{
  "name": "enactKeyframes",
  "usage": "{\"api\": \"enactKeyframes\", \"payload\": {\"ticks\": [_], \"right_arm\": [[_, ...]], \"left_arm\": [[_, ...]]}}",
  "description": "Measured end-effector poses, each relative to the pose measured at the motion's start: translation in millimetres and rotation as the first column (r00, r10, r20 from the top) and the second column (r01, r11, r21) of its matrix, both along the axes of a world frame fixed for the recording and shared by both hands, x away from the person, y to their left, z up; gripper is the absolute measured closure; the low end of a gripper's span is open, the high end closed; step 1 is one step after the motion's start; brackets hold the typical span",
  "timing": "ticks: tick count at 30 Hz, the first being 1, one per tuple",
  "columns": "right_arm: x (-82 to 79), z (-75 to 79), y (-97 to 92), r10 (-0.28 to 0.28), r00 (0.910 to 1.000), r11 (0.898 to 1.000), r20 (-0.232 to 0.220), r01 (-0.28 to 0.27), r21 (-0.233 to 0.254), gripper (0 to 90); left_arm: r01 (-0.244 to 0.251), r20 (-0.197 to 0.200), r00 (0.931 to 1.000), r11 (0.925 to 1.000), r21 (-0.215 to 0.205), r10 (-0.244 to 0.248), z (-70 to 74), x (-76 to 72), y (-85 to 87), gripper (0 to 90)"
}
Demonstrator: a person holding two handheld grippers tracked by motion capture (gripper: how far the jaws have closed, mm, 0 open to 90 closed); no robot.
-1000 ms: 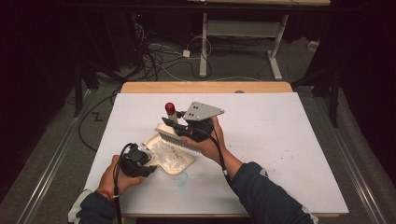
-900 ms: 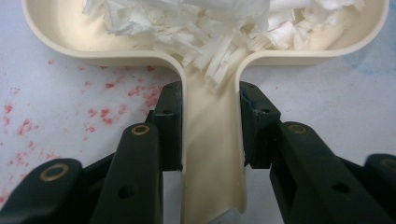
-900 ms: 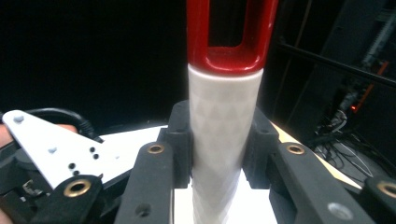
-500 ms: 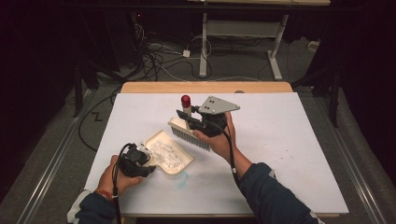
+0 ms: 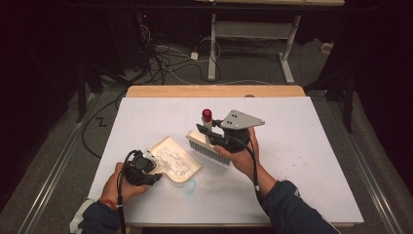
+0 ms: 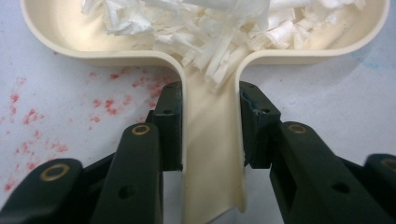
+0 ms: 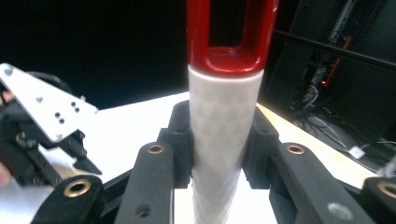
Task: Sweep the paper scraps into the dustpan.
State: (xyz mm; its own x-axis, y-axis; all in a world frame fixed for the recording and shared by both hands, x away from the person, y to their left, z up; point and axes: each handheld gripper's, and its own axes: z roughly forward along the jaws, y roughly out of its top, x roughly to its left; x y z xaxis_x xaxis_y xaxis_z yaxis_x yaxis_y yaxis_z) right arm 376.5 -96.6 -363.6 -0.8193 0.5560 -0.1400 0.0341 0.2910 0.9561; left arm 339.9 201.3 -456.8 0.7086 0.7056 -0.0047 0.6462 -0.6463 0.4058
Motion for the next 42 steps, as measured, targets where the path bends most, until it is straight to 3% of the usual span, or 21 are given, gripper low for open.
{"api": "enactKeyframes", "payload": {"ticks": [9, 16, 25, 31, 42], "right_arm": [[-23.1, -2.3, -28.6, -0.052, 0.9986, 0.999, 0.013, 0.052, -0.015, 70.7], [-23.1, -15.0, -14.1, -0.062, 0.998, 0.997, 0.013, 0.062, -0.037, 70.7], [-41.6, -17.7, 16.0, 0.065, 0.9979, 0.997, -0.003, -0.065, -0.031, 70.6], [-48.7, -5.5, 11.4, 0.124, 0.9921, 0.992, -0.015, -0.124, 0.013, 70.7], [-55.9, 10.7, -21.0, 0.084, 0.9964, 0.996, 0.014, -0.084, 0.033, 70.7]], "left_arm": [[0.031, -0.018, 0.9994, 0.999, 0.031, -0.031, 2.7, -6.3, -2.7, 63.7], [0.037, -0.025, 0.999, 0.9982, 0.047, -0.036, 4.0, -8.5, -7.2, 63.7], [0.034, -0.03, 0.999, 0.9992, 0.023, -0.033, 1.6, -8.0, -4.4, 63.7], [0.029, -0.031, 0.9991, 0.9994, 0.019, -0.029, 1.4, -7.8, -4.1, 63.6], [0.028, -0.034, 0.999, 0.9994, 0.022, -0.028, 1.6, -6.8, -4.5, 63.6]]}}
